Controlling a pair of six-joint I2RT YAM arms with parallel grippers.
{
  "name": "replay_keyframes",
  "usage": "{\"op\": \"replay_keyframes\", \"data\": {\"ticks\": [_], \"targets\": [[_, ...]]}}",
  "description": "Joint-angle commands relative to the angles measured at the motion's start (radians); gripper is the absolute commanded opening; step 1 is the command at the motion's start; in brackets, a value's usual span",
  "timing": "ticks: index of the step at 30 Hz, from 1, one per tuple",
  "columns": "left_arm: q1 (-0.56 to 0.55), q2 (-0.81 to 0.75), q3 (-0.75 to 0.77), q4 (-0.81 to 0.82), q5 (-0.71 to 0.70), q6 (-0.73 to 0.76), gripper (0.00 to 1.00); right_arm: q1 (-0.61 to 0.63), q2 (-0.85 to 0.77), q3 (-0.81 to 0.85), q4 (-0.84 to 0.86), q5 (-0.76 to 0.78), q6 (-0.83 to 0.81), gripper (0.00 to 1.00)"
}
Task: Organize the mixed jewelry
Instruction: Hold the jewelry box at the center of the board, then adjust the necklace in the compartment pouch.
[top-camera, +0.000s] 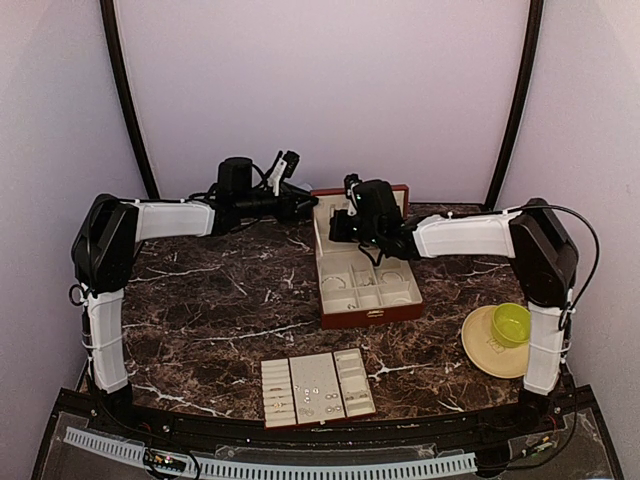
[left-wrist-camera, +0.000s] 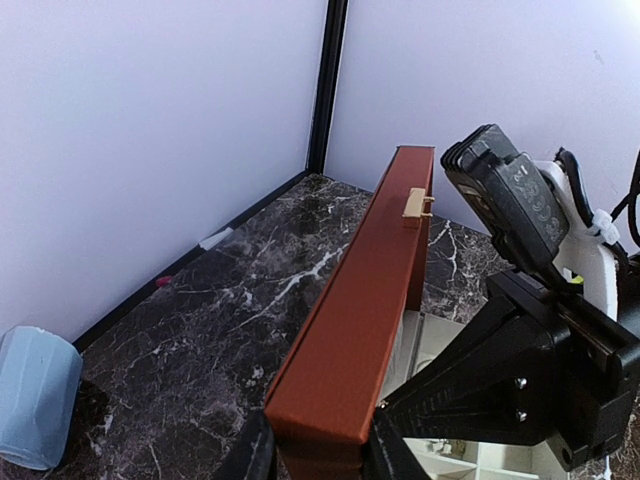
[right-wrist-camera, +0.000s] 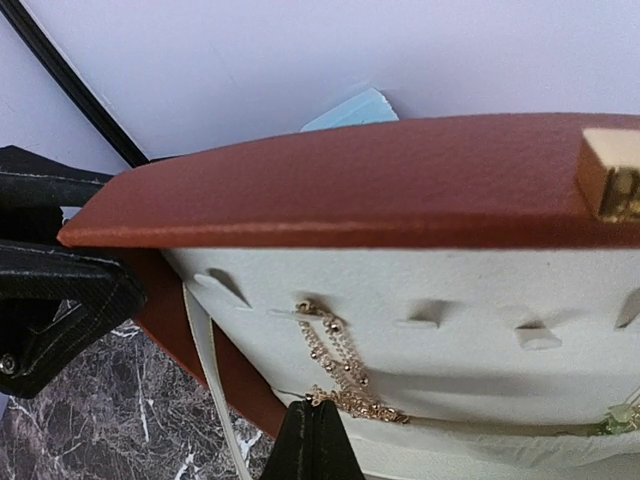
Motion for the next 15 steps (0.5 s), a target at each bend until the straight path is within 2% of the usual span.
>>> {"op": "replay_keyframes", "data": {"ticks": [1,9,15], "targets": [[-0.003,-0.010,0.001,-0.024,0.016,0.025,0.22,-0.008,0.021,0.029,0.003,0.016,-0.003,0.00],[-0.003,-0.010,0.002,-0.024,0.022,0.023,0.21,-0.011,0.013,-0.024,0.004,0.036,0.001,0.00],[-0.003,-0.010,0.002,-0.022,0.005,0.020,0.21,-0.011,-0.020,-0.095,0.077,-0.009,-0.028,0.00]]}}
